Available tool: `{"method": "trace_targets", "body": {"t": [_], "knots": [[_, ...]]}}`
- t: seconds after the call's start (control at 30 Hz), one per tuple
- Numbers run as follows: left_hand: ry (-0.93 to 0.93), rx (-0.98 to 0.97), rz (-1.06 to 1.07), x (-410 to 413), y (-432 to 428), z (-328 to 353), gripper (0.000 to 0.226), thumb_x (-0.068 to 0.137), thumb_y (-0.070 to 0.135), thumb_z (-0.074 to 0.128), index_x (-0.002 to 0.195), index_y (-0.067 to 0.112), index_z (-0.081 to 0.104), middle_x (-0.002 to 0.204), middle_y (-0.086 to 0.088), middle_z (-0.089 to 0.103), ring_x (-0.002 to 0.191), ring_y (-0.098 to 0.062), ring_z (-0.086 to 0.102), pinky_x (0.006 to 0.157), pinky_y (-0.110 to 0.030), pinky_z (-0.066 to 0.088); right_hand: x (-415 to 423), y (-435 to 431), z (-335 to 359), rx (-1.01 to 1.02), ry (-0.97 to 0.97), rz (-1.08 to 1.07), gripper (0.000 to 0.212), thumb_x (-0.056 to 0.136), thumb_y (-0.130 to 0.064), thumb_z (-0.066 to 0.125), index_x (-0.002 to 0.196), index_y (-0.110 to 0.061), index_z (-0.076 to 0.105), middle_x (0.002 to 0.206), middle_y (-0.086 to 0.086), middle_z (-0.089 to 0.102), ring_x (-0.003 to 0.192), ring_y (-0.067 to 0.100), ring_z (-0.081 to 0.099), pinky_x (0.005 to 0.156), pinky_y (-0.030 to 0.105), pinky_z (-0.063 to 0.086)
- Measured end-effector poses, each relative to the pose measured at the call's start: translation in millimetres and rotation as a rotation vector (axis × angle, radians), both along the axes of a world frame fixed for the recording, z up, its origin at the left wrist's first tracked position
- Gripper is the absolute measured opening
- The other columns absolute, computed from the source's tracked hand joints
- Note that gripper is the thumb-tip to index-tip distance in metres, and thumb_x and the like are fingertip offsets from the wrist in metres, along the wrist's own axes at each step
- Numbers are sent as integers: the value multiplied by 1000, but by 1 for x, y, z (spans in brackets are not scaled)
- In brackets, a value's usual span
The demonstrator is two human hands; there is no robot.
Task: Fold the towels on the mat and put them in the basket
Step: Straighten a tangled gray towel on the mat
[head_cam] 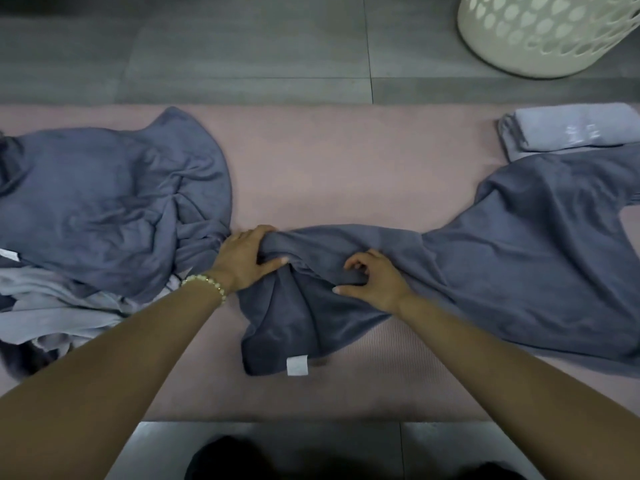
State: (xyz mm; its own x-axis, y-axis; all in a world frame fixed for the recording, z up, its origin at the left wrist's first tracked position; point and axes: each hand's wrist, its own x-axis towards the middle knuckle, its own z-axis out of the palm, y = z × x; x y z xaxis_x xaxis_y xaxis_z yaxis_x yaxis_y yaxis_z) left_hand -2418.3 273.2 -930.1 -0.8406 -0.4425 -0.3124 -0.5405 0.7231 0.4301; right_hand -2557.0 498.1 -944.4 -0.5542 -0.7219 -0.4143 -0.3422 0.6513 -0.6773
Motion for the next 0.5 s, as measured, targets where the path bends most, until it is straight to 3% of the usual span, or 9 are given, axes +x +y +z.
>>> {"method": "trace_targets", "body": {"t": [0.07,0.13,0.23,0.37,0.43,0.5], "knots": [[22,50,27,2,-2,1,61,77,56,66,125,22,51,119,-5,62,111,-29,55,98,-38,42,4,-6,-6,-2,90,-7,33,68,-40,81,88,-21,62,100,-4,55,94,13,53,89,26,44],[43,199,60,0,-4,3,59,73,58,68,119,22,56,112,-2,65,105,-22,60,95,-37,48,0,-9,-2,-49,26,-46,23,74,-33,79,80,-14,67,85,-5,61,84,12,57,81,24,47],[37,474,119,-10,-1,17,42,77,45,70,112,23,62,108,7,66,102,-9,61,92,-20,46,-22,-7,30,-140,-233,-129,18,84,-25,71,83,-7,71,81,2,69,75,8,60,71,14,49],[1,562,91,-33,6,61,31,75,63,52,88,39,66,92,24,65,86,8,58,77,1,40,-58,12,79,-255,-637,-262,14,89,-19,61,86,-8,69,80,-1,73,69,6,66,66,16,54],[-182,647,-5,-43,19,76,24,86,56,46,84,41,64,85,30,63,80,12,56,68,4,39,-63,21,88,-182,-646,-196,13,89,-21,61,85,-11,66,82,0,73,66,5,66,63,17,55],[-433,773,-136,-47,39,79,31,92,52,42,82,36,66,76,27,65,72,11,58,65,-3,44,-60,25,83,-189,-553,-194,12,90,-23,60,84,-13,64,84,-2,71,68,4,62,65,15,52]]}}
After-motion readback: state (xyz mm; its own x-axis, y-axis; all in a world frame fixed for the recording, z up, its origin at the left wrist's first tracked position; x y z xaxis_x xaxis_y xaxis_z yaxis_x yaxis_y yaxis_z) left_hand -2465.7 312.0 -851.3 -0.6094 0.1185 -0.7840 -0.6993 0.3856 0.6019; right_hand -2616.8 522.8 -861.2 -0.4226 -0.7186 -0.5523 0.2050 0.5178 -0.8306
